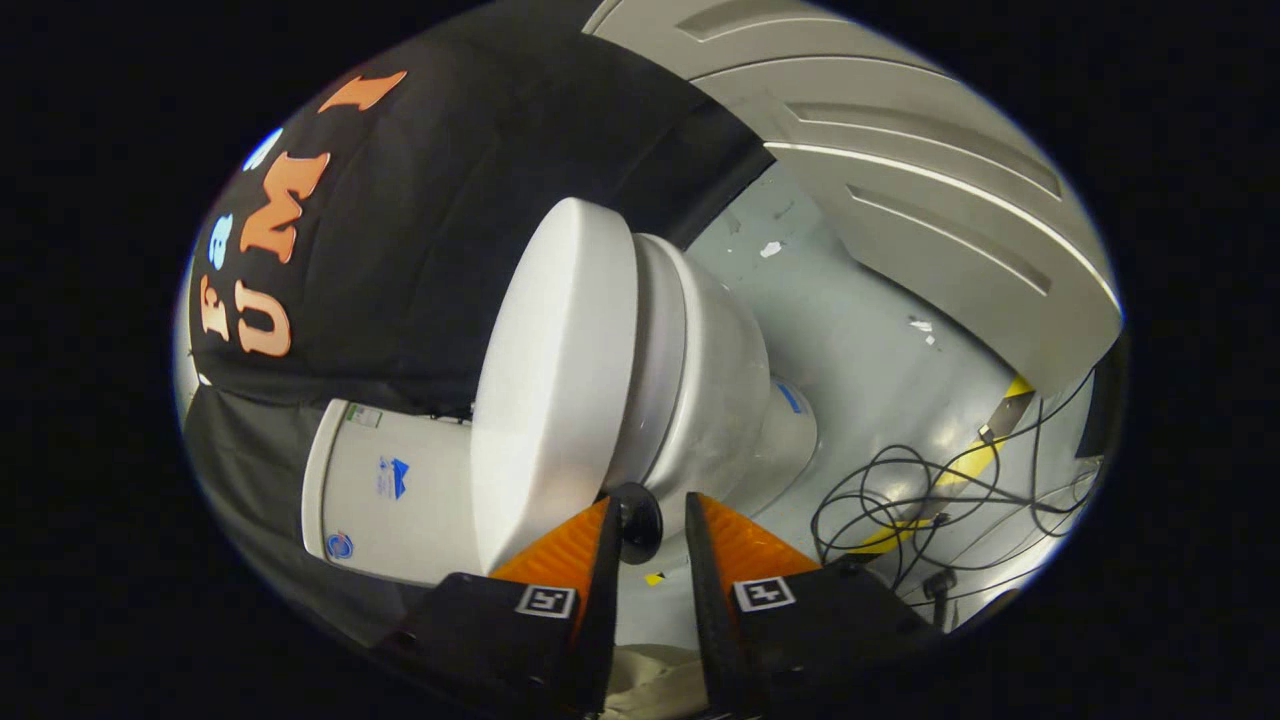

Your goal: Open the toilet lid.

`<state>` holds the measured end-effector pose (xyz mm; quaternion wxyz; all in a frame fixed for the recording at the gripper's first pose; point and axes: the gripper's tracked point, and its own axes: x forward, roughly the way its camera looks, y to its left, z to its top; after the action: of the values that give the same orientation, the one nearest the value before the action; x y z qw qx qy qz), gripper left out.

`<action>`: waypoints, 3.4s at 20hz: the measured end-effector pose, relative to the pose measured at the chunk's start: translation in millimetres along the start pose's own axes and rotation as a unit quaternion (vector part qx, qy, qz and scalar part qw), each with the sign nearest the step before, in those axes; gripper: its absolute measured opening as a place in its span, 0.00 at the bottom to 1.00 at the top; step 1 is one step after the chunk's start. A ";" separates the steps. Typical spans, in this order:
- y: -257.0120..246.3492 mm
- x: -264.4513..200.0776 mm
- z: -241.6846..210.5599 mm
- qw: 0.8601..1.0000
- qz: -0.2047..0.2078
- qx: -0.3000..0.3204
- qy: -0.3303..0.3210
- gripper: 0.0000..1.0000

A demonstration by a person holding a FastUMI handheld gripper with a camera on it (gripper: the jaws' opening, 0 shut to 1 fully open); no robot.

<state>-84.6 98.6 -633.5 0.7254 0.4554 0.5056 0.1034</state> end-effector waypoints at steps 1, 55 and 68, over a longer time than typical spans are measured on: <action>-2.0 2.2 2.1 1.000 0.001 0.003 -0.001 0.36; 311.7 -77.6 -38.0 0.956 -0.051 -0.239 -0.164 0.08; 395.6 -54.4 -102.0 0.905 -0.083 -0.368 -0.196 0.08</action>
<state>-71.6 345.2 -303.5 0.9318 0.1240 0.3152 0.1301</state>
